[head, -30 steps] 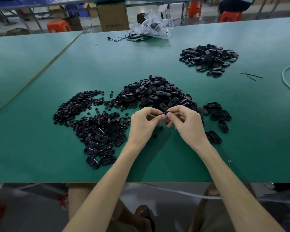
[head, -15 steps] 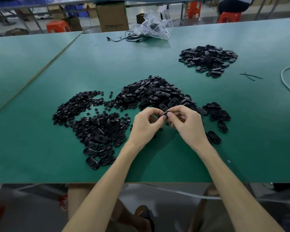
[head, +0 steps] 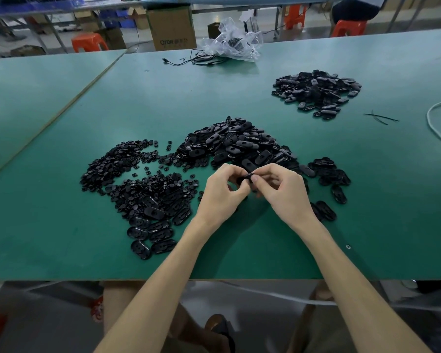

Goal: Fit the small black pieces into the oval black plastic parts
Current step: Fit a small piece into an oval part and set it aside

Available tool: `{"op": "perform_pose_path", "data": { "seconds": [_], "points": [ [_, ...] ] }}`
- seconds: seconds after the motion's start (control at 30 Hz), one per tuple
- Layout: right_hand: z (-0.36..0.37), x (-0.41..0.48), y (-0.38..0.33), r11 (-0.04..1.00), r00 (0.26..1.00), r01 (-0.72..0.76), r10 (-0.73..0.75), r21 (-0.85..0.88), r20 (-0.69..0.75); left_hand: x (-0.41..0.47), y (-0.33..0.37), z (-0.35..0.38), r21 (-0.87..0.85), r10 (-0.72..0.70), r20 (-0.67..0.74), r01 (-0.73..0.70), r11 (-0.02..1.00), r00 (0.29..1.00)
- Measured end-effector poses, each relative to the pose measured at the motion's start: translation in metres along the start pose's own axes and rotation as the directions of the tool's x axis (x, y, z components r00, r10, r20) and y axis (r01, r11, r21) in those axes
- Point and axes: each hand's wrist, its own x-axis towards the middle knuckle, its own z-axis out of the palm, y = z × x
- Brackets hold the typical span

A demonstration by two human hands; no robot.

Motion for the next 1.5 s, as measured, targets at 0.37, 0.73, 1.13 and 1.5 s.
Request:
{"op": "perform_pose_path", "data": {
  "seconds": [0.37, 0.73, 1.13, 1.5],
  "points": [
    [0.0011, 0.0005, -0.0003, 0.999, 1.000, 0.007, -0.007, -0.031, 0.007, 0.0003, -0.0025, 0.0018, 0.037, 0.022, -0.003, -0.022, 0.999, 1.000],
    [0.0003, 0.0005, -0.0022, 0.995, 0.995, 0.099, -0.099, -0.028, -0.014, 0.0008, -0.0006, -0.0025, -0.011, -0.002, -0.022, 0.002, 1.000, 1.000],
    [0.0007, -0.0020, -0.0042, 0.979, 0.981, 0.189, -0.192, -0.078, -0.038, 0.0011, -0.0006, -0.0037, -0.018, 0.005, -0.038, -0.006, 1.000, 0.999],
    [0.0024, -0.0053, -0.0057, 0.962, 0.961, 0.250, -0.260, -0.109, -0.091, 0.0004, 0.0040, -0.0052, -0.046, -0.014, -0.038, 0.012, 0.999, 0.999]
  ]
}}
